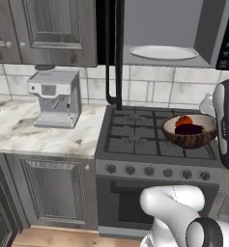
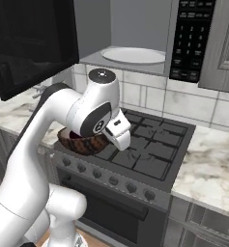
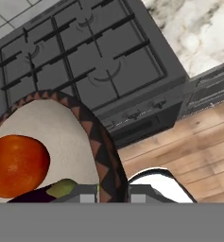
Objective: Place the bowl containing the tomato and eggplant in the microwave. Close the microwave door and press the start button to microwave the meal.
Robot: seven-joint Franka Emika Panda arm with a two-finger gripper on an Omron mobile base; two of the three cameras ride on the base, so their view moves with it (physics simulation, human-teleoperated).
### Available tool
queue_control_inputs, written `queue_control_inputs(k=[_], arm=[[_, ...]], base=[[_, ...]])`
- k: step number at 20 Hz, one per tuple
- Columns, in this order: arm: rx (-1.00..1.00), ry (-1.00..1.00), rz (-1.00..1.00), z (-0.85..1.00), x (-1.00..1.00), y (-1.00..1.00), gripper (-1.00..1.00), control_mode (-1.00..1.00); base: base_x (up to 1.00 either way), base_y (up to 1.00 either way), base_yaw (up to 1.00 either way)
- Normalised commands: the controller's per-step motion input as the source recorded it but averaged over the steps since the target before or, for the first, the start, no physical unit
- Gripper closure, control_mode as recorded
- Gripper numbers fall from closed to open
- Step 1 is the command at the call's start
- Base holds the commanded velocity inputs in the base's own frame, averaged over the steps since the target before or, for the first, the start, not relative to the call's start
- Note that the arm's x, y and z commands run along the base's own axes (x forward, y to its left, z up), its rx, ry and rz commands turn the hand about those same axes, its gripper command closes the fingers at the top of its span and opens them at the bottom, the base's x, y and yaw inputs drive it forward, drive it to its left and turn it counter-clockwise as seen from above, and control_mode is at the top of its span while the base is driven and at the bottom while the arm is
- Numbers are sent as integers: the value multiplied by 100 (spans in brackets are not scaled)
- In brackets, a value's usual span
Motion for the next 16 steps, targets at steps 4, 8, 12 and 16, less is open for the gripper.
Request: queue_control_inputs(k=[4,8,12,16], arm=[[0,0,0,0,0,0,100,100],[0,0,0,0,0,0,100,100],[0,0,2,0,0,0,100,-100],[0,0,0,0,2,0,100,-100]], base=[[42,0,6],[18,0,6],[0,0,0],[0,0,0]])
